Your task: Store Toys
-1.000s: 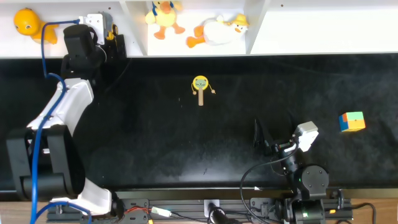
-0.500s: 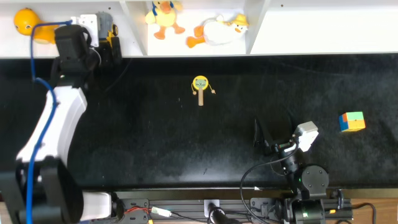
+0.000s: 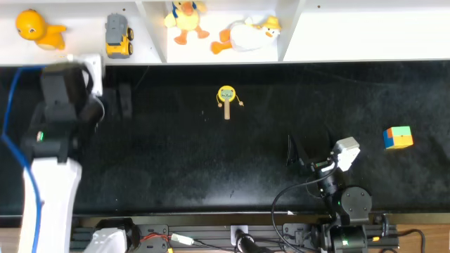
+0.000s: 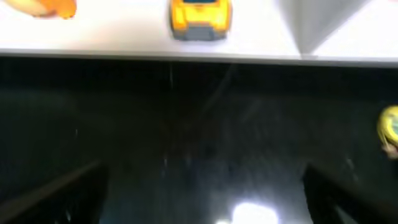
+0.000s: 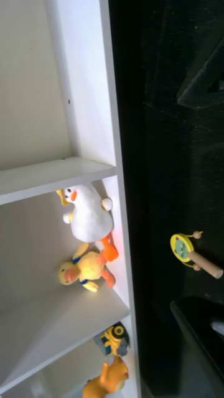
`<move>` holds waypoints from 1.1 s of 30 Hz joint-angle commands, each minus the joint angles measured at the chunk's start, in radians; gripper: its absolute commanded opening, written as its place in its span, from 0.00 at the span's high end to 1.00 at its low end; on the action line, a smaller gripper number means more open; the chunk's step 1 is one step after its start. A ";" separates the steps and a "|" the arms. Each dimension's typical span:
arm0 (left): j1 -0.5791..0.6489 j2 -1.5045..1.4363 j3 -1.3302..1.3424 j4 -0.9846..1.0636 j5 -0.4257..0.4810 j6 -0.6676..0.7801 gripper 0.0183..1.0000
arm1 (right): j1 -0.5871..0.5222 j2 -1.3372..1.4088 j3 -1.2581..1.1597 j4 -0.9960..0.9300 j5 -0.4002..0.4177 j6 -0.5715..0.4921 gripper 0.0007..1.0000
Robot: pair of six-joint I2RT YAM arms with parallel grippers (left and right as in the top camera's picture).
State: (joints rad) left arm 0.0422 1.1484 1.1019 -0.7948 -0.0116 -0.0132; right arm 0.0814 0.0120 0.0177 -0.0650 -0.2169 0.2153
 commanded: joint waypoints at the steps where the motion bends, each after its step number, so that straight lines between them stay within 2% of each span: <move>1: -0.048 -0.180 0.011 -0.121 0.009 -0.044 0.00 | 0.008 -0.008 -0.013 0.005 0.008 -0.003 0.00; 10: -0.049 -0.214 0.011 -0.257 0.010 -0.044 0.00 | 0.008 -0.008 -0.013 0.005 0.008 -0.003 0.00; 15: -0.060 -0.220 0.005 -0.256 0.010 -0.045 0.00 | 0.008 -0.008 -0.013 0.005 0.008 -0.003 0.00; 18: -0.022 -0.327 -0.086 -0.145 0.008 -0.045 0.00 | 0.008 -0.008 -0.013 0.005 0.008 -0.003 0.00; 25: 0.047 -0.649 -0.480 0.206 0.018 -0.050 0.00 | 0.008 -0.008 -0.013 0.005 0.008 -0.003 0.01; 33: 0.047 -0.988 -0.885 0.489 0.016 -0.176 0.00 | 0.008 -0.008 -0.013 0.005 0.008 -0.003 0.00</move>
State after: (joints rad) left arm 0.0814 0.2516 0.3161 -0.3664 -0.0040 -0.1265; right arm 0.0811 0.0120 0.0177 -0.0654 -0.2169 0.2157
